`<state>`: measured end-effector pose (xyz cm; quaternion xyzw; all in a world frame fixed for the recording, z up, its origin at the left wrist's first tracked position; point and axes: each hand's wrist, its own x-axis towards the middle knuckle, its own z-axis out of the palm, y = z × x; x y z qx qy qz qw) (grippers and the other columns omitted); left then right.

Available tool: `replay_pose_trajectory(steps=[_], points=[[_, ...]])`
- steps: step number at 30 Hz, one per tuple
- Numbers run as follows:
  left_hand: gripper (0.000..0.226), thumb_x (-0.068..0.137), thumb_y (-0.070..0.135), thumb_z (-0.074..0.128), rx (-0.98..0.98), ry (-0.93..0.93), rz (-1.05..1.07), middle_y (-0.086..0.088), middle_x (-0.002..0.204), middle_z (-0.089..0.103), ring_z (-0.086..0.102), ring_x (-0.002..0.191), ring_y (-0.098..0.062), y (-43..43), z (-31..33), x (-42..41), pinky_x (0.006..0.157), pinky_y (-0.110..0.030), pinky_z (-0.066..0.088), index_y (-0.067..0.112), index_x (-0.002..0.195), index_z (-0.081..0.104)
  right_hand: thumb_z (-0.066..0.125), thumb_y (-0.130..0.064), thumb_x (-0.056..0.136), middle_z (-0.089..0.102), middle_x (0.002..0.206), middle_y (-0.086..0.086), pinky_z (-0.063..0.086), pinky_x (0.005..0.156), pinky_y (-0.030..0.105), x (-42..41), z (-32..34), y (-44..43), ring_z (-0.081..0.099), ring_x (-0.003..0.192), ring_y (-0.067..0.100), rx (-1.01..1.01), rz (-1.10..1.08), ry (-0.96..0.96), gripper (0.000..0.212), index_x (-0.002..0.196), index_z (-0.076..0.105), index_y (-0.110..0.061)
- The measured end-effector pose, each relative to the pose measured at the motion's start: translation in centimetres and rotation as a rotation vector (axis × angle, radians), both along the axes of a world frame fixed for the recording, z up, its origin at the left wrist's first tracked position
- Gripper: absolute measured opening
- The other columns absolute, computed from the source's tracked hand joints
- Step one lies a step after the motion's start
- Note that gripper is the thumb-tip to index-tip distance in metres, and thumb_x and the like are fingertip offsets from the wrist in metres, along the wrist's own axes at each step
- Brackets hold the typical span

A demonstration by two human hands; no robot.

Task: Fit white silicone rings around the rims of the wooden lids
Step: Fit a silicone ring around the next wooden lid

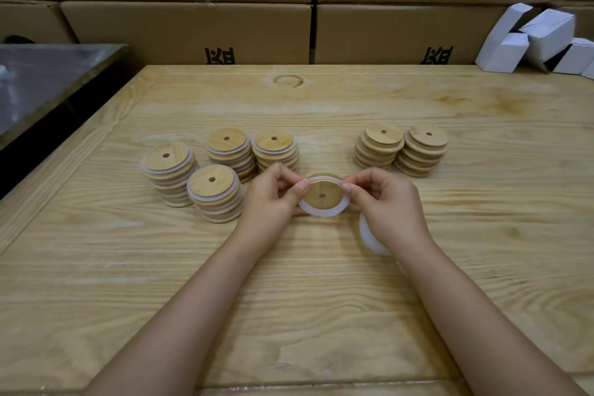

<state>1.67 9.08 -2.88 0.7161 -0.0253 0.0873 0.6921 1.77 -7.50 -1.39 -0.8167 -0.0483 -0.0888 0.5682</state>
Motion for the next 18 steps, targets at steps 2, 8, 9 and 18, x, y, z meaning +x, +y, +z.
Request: replay_pose_trajectory(steps=[2, 8, 9, 18], points=[[0.020, 0.087, 0.000, 0.060, 0.021, -0.017, -0.013, -0.005, 0.075, 0.067, 0.069, 0.072, -0.010, 0.12, 0.06, -0.03, 0.057, -0.027, 0.057, 0.012, 0.073, 0.054, 0.068, -0.012, 0.084, 0.071, 0.079, -0.008, 0.054, 0.082, 0.031, 0.17, -0.08, -0.22, 0.067, 0.081, 0.006, 0.001, 0.011, 0.010, 0.018, 0.073, 0.066, -0.026], [0.029, 0.084, 0.013, 0.067, 0.414, -0.251, -0.002, 0.019, 0.083, 0.067, 0.066, 0.081, 0.003, 0.77, -0.36, 0.11, 0.073, -0.024, 0.056, 0.038, 0.086, 0.052, 0.066, -0.009, 0.085, 0.070, 0.080, -0.009, 0.051, 0.075, 0.017, 0.28, -0.27, -0.66, 0.067, 0.081, 0.006, 0.036, 0.045, 0.010, 0.019, 0.075, 0.065, -0.025], [0.035, 0.085, 0.013, 0.066, 0.426, -0.257, -0.027, 0.023, 0.084, 0.066, 0.065, 0.084, 0.007, 0.74, -0.31, 0.08, 0.075, -0.017, 0.054, 0.043, 0.094, 0.050, 0.065, -0.009, 0.085, 0.070, 0.080, -0.009, 0.051, 0.076, 0.017, 0.25, -0.26, -0.58, 0.067, 0.081, 0.008, 0.036, 0.040, -0.001, 0.018, 0.076, 0.065, -0.025], [0.027, 0.086, -0.007, 0.058, 0.116, 0.000, -0.087, 0.000, 0.088, 0.068, 0.068, 0.080, -0.005, 0.07, 0.01, 0.34, 0.071, -0.026, 0.058, 0.019, 0.092, 0.061, 0.071, -0.017, 0.081, 0.068, 0.077, -0.010, 0.054, 0.076, 0.025, -0.24, -0.21, 0.25, 0.065, 0.075, 0.001, -0.018, -0.072, -0.044, 0.014, 0.075, 0.063, -0.027]])
